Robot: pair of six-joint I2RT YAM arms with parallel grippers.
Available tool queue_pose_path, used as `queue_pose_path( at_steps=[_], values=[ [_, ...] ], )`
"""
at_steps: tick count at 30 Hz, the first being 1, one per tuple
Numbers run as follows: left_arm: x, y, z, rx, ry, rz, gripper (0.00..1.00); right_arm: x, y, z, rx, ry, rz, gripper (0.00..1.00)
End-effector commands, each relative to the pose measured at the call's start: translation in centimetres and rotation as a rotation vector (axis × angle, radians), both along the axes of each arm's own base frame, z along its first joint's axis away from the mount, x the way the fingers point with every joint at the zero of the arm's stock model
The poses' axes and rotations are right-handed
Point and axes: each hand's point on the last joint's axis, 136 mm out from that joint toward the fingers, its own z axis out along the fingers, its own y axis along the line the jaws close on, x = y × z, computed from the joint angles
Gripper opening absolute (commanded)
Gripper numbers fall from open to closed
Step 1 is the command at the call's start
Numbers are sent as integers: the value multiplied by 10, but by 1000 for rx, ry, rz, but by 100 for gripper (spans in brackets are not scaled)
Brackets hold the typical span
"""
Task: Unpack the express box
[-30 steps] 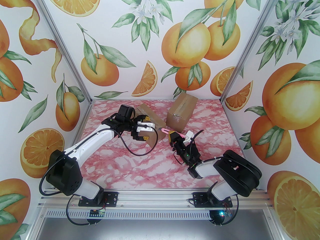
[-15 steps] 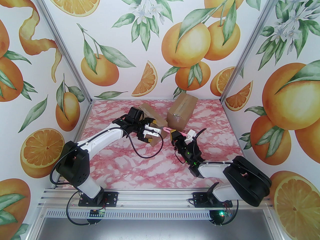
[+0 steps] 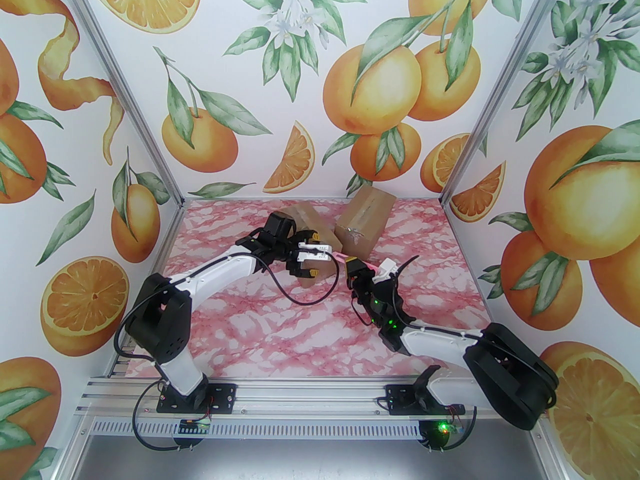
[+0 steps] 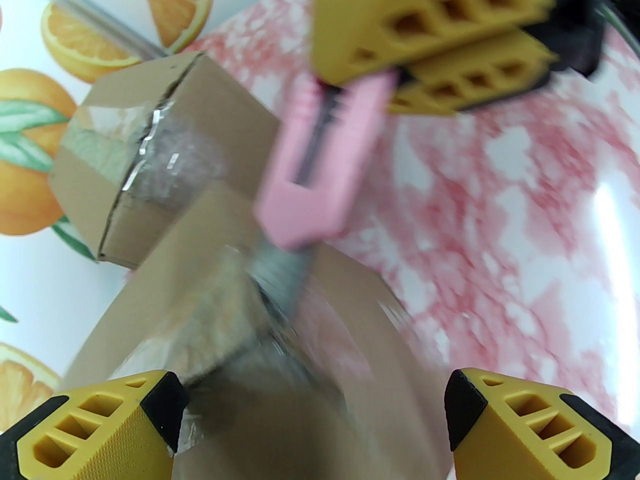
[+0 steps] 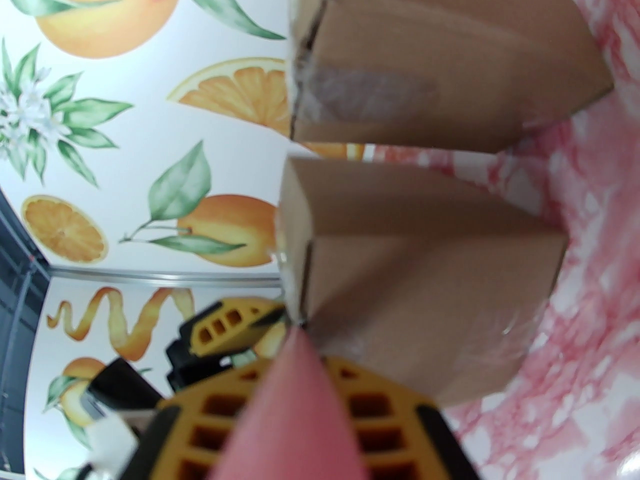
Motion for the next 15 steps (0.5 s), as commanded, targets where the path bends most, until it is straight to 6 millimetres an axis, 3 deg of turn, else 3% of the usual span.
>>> queue_pose_path(
  at_steps=[1, 7, 15],
  values=[
    [35, -12, 38, -94, -125, 110, 90, -11, 30, 19, 55, -32, 124, 0],
    [30, -13, 36, -88, -110, 103, 90, -12, 21, 13, 60, -20, 90, 0],
    [-27, 15, 34, -21, 33, -69, 92, -10, 7, 14, 37, -23, 42, 0]
  ],
)
